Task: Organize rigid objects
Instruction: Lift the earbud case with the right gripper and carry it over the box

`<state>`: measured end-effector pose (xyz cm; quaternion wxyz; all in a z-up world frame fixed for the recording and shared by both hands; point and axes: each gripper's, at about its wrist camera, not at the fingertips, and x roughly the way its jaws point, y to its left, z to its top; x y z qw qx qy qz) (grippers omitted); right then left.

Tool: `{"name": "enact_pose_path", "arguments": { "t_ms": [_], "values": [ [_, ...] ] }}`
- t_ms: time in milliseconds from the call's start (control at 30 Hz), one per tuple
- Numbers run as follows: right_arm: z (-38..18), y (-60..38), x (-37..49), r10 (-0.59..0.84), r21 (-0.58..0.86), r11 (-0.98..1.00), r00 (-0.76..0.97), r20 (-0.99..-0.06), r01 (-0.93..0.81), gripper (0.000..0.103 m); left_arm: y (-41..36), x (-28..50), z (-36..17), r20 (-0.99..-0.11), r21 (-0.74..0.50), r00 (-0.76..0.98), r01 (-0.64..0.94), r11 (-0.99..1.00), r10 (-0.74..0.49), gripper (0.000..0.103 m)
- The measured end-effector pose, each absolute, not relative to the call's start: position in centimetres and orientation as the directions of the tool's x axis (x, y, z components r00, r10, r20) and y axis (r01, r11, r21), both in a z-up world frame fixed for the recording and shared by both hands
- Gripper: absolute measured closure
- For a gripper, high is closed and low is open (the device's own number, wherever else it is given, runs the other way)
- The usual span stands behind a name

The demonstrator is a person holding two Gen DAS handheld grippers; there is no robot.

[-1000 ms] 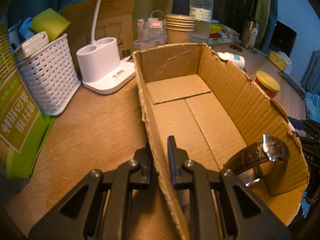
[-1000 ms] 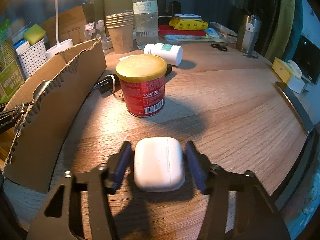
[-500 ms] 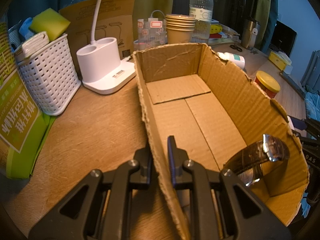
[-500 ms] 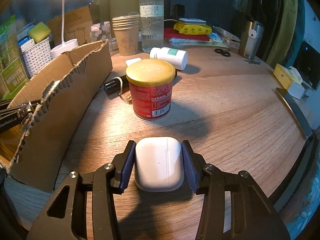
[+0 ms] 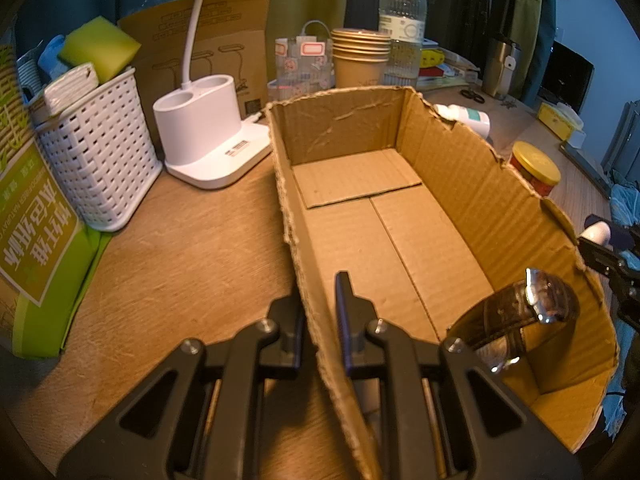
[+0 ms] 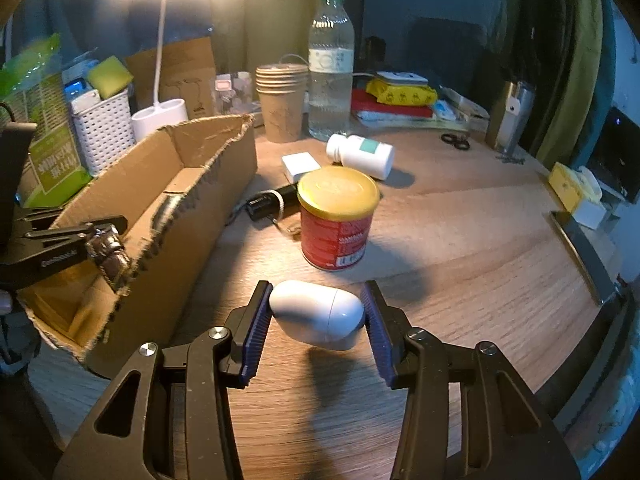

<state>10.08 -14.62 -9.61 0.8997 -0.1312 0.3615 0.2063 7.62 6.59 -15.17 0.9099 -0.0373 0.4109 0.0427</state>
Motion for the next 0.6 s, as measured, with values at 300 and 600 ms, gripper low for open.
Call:
{"name": "enact_pose_path", "arguments": {
  "t_ms": [300,600],
  "values": [
    [-7.3,-13.8,8.3,0.334,-0.079,0.862,0.679,-0.655,-0.5,0.055,6.6,7.6,-15.2,-0.751,-0.033,0.659,-0.108,0.994,0.047,0.088],
    [-4.7,-12.4,6.3,0.386,-0.089,0.835,0.695,-0.607,-0.543,0.055,6.6,7.6,-15.2,-0.751,-0.033,0.658,-0.108,0.994,0.047,0.088]
  ]
}}
